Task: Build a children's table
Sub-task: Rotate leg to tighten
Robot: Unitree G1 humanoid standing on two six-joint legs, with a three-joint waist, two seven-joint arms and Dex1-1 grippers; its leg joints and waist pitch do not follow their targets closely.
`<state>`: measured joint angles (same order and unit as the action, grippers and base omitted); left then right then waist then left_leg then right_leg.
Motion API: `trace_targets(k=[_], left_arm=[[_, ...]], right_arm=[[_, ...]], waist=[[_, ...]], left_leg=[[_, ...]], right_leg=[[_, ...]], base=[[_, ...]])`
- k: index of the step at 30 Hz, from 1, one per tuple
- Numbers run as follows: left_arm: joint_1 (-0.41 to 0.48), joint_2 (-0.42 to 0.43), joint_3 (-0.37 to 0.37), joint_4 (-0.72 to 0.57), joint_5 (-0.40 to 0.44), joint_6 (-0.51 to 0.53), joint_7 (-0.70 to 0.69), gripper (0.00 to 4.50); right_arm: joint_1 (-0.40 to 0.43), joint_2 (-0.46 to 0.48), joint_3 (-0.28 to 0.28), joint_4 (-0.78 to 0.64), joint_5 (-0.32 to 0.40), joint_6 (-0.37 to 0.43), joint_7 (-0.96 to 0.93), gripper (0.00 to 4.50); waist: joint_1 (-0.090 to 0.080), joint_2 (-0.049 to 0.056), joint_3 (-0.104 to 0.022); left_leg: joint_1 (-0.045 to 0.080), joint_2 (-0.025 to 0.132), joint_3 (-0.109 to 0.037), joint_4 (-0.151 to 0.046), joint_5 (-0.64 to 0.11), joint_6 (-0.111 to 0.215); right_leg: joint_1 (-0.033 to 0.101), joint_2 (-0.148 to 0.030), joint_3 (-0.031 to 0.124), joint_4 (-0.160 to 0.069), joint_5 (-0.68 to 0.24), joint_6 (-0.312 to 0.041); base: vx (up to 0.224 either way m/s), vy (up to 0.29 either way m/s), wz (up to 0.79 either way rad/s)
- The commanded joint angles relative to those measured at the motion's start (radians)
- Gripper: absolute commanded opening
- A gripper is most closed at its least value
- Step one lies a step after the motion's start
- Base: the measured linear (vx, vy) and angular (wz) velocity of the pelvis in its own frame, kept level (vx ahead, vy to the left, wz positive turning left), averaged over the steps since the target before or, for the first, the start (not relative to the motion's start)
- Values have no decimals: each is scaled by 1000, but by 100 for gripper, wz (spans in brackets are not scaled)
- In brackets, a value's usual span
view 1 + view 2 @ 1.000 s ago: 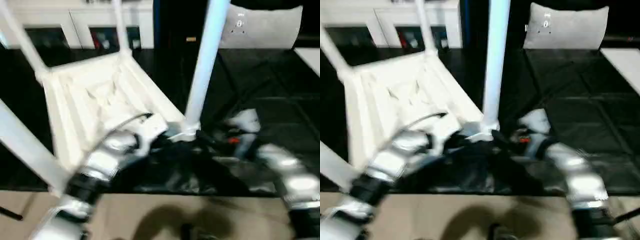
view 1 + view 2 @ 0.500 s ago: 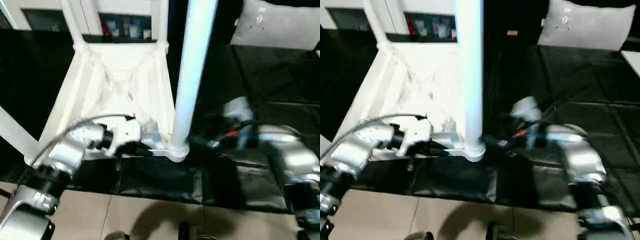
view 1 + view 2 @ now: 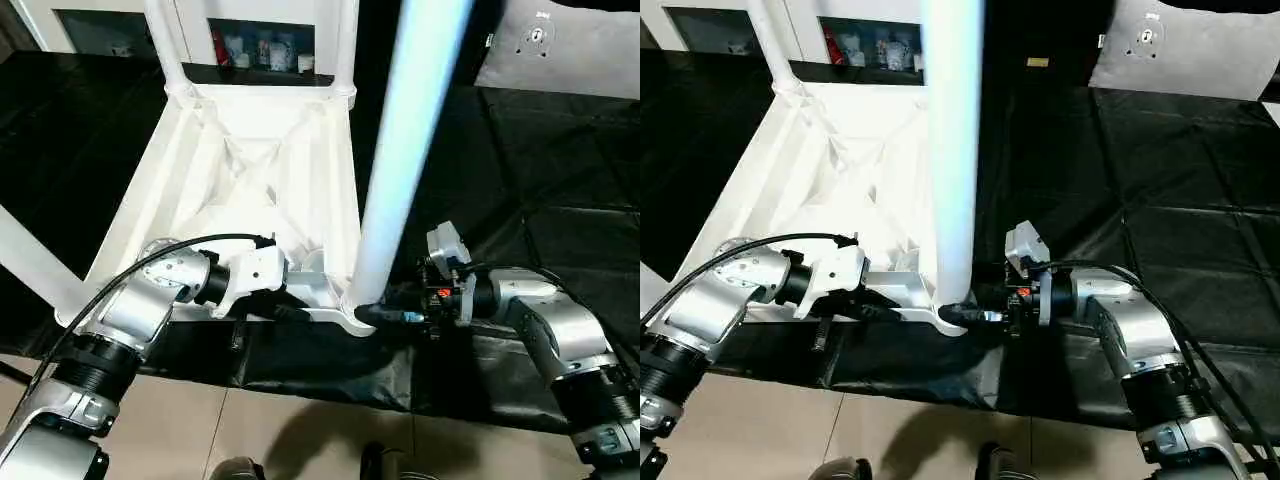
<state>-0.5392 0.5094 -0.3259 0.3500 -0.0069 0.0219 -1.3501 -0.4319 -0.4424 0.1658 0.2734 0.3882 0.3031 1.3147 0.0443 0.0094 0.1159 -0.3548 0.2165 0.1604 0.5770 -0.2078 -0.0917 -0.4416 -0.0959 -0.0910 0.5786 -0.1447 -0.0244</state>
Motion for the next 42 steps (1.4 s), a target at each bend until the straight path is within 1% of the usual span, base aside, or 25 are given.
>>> trace_targets(k=[1,3,7,8,10,11,12,14,16,18,19,21,23,24,26,29,30,32,33,34,35,36,39,40,42], left_arm=[[14,-13,-46,3,3,-4,-30,0],[16,-14,-43,-2,-3,5,-29,0],[13,-23,-30,-4,-2,74,12,0],[12,-49,-9,-10,1,171,82,0],[11,-72,3,-17,6,234,135,0],[11,-72,3,-17,6,234,135,0],[7,-103,11,-17,22,270,201,0],[-1,-140,14,-15,33,309,255,0],[-13,-180,18,-16,36,357,305,0],[-26,-213,21,-8,40,381,346,0],[-48,-264,19,2,52,418,408,0],[-76,-315,22,36,72,424,486,0],[-85,-332,23,48,78,421,504,0],[-100,-342,22,72,97,407,528,0],[-106,-343,20,81,105,402,534,0],[-111,-315,15,99,127,372,534,0],[-105,-283,16,98,133,346,516,0],[-100,-255,19,102,137,327,497,0],[-96,-231,21,112,140,291,480,0],[-93,-223,22,113,141,276,475,0],[-90,-202,20,128,143,239,456,0],[-85,-183,16,140,141,184,428,0],[-50,-133,15,131,114,97,338,0],[-36,-118,16,120,99,97,313,0],[-6,-92,14,99,88,82,291,0]], right_arm=[[-1,-4,11,-16,16,20,29,321],[-2,-4,9,-18,32,41,38,289],[20,13,3,-54,65,92,33,275],[56,34,20,-92,49,108,-24,263],[78,57,36,-107,10,111,-105,241],[78,57,36,-107,10,111,-105,239],[81,102,34,-93,-40,105,-224,235],[69,165,17,-74,-80,119,-367,222],[50,230,-7,-53,-108,140,-505,217],[32,272,-20,-31,-127,146,-592,211],[10,336,-34,-8,-164,150,-726,211],[-2,381,-18,2,-195,150,-800,211],[-4,392,-4,3,-221,134,-820,263],[-9,406,-4,11,-251,116,-853,275],[-11,411,-7,16,-262,108,-867,277],[-13,401,-51,16,-254,87,-889,311],[-2,366,-69,-6,-236,74,-844,317],[11,329,-75,-29,-224,65,-796,322],[27,288,-76,-54,-213,55,-739,343],[33,278,-75,-64,-210,53,-723,355],[49,243,-89,-86,-199,50,-680,355],[62,213,-107,-105,-183,53,-640,370],[114,132,-136,-173,-128,51,-528,393],[134,104,-136,-196,-104,54,-477,393],[180,58,-126,-231,-78,39,-396,406]], waist=[[-1,3,-66],[1,2,-68],[7,1,-72],[8,1,-72],[11,0,-70],[9,-3,-66],[7,-3,-64],[1,-5,-51],[-18,-9,-46],[-38,-7,-48],[-43,-7,-46],[-54,-6,-47],[-59,-5,-47],[-61,10,-49],[-66,14,-47],[-69,9,-47],[-67,-1,-49],[-61,7,-51],[-55,12,-54],[-52,6,-58],[-47,13,-57],[-46,0,-56],[-32,-2,-65],[-28,-5,-68],[-21,-2,-75]], left_leg=[[-4,8,19,-61,-73,106],[-3,8,19,-60,-66,107],[-2,8,22,-57,-43,112],[-3,8,22,-57,-42,111],[2,10,24,-60,-45,101],[2,7,23,-63,-77,85],[0,7,22,-66,-101,73],[4,2,21,-75,-189,32],[5,-8,9,-83,-264,-5],[4,-17,2,-81,-292,3],[5,-17,0,-81,-299,5],[8,-22,-1,-79,-319,5],[10,-24,-5,-80,-344,17],[15,-18,-6,-82,-355,26],[23,-11,-9,-88,-392,36],[22,-10,-14,-93,-426,40],[18,-9,-15,-94,-408,43],[15,-6,-14,-96,-389,46],[15,-3,-10,-96,-362,48],[13,-1,-4,-94,-333,53],[10,-2,-3,-95,-322,53],[1,-6,1,-93,-311,67],[1,-5,5,-84,-258,84],[-2,-4,7,-80,-220,91],[0,-2,12,-73,-170,107]], right_leg=[[80,-32,47,-40,-120,-296],[81,-32,48,-38,-116,-296],[81,-31,49,-34,-88,-303],[82,-31,49,-34,-91,-301],[79,-33,52,-38,-121,-293],[78,-34,51,-45,-177,-278],[79,-35,51,-50,-220,-265],[74,-36,53,-71,-404,-199],[71,-34,50,-90,-612,-97],[65,-33,43,-109,-696,-39],[62,-32,40,-113,-705,-34],[59,-27,29,-125,-728,-14],[63,-27,18,-135,-732,0],[60,-30,16,-140,-698,-10],[62,-29,6,-141,-627,-45],[70,-34,2,-140,-604,-56],[72,-38,6,-135,-590,-64],[74,-38,14,-128,-540,-81],[74,-39,22,-121,-478,-107],[74,-37,29,-112,-413,-140],[76,-36,30,-107,-386,-153],[80,-32,33,-106,-377,-153],[83,-40,40,-99,-380,-166],[84,-41,45,-90,-352,-172],[83,-38,47,-80,-276,-204]], base=[[0,0,0],[0,0,0],[0,0,0],[0,0,0],[0,0,0],[0,0,0],[0,0,0],[-26,3,-3],[-70,18,-10],[-74,23,-13],[-70,20,-12],[-62,22,-10],[-31,12,-5],[0,0,0],[0,0,0],[0,0,0],[0,0,0],[0,0,0],[0,0,0],[0,0,0],[0,0,0],[0,0,0],[18,-17,1],[54,-51,3],[70,-59,5]])
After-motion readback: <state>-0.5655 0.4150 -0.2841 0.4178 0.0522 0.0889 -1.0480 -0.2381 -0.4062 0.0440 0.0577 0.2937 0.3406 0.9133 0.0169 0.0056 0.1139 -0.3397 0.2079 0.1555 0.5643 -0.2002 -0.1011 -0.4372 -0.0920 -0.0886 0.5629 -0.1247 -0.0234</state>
